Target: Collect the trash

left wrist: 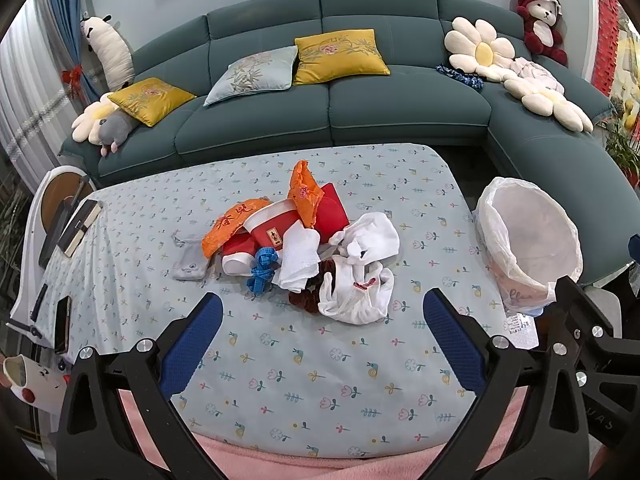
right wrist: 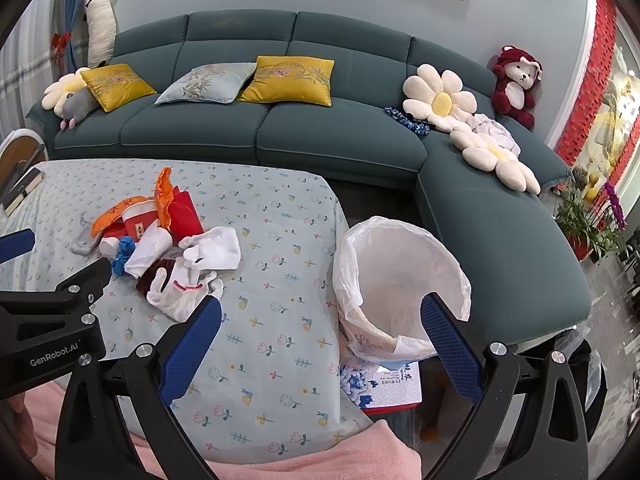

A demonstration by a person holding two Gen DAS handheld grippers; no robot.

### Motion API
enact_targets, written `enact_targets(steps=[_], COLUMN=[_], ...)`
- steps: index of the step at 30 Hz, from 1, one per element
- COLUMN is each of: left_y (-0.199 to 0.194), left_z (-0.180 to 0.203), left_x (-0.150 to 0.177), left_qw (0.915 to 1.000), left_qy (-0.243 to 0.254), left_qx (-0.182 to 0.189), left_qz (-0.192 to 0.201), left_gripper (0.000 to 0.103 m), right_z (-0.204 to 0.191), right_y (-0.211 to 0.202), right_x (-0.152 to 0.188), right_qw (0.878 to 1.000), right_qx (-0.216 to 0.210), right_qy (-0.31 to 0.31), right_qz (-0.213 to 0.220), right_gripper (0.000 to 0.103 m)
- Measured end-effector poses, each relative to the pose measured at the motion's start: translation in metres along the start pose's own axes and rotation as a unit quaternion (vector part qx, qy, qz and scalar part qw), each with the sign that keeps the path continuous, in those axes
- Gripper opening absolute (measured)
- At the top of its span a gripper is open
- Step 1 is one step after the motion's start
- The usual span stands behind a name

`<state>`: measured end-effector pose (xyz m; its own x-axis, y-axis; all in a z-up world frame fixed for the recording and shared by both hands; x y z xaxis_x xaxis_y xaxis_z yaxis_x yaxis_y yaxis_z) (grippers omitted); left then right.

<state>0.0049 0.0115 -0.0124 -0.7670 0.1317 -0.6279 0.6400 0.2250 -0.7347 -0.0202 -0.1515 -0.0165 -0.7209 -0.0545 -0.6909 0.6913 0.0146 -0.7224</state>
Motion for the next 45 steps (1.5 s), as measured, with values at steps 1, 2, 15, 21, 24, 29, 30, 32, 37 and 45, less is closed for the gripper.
enact_targets(steps=[1, 2, 15, 21, 24, 29, 30, 32, 37, 45], left_y=[0.0003, 0.0006, -0.0029, -0.0028, -0.0028, -0.0033, -0.0038, -0.0035, -0.0034, -0.0048], left_z=[0.0000, 0.0001, 0.0020, 0.0023, 0.0021, 0.0032, 0.0033, 0.0031, 0.0032, 0.0051], left_x=[-0.0001, 0.0000, 0.0009, 0.0011, 0.0013, 0.0016, 0.0015, 0.0014, 0.0014, 0.0014], left_qw=[1.0000, 1.0000, 1.0000, 1.0000, 1.0000, 1.0000, 1.0000, 1.0000, 1.0000, 1.0000], left_qy=[0.000, -0.001, 0.001, 0.001, 0.001, 0.001, 0.002, 0.001, 0.001, 0.002], left_qx=[0.000, 0.000, 0.000, 0.000, 0.000, 0.000, 0.000, 0.001, 0.001, 0.001], left_qz=[0.000, 0.000, 0.002, 0.002, 0.002, 0.002, 0.002, 0.002, 0.002, 0.002], left_gripper=[0.096, 0.096, 0.096, 0.096, 0.096, 0.096, 0.096, 0.096, 0.096, 0.096], right_z=[-0.0003, -0.0001, 0.0002, 0.0015, 0.0013, 0.0016, 0.0019, 0.0017, 0.0018, 0.0023], right_y=[0.0003, 0.0002, -0.0011, -0.0018, -0.0017, -0.0022, -0.0023, -0.0022, -0.0027, -0.0030], right_x=[-0.0003, -0.0002, 0.0002, 0.0003, 0.0003, 0.0008, 0.0011, 0.0011, 0.0016, 0.0020], right_qw=[1.000, 1.000, 1.000, 1.000, 1.000, 1.000, 1.000, 1.000, 1.000, 1.000], right_qx=[0.000, 0.000, 0.000, 0.001, 0.001, 0.002, 0.001, 0.002, 0.002, 0.002], right_qy=[0.000, 0.000, 0.002, 0.002, 0.002, 0.001, 0.001, 0.001, 0.001, 0.001], right_qz=[0.000, 0.000, 0.001, 0.001, 0.001, 0.001, 0.001, 0.001, 0.001, 0.001], right_gripper=[0.096, 0.096, 0.096, 0.096, 0.096, 0.096, 0.096, 0.096, 0.096, 0.096])
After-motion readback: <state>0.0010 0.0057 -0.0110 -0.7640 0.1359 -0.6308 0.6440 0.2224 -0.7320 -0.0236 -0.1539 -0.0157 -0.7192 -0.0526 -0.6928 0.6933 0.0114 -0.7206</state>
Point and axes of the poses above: each gripper's, at about its wrist camera, not at the fingertips, and y roughly the way its jaws point, z to its right, x to its underside, the point moved 1 cm from there along y, roughly the way its jaws point, and after that the axes turned 10 degrees about -x, right-handed, at the moved point
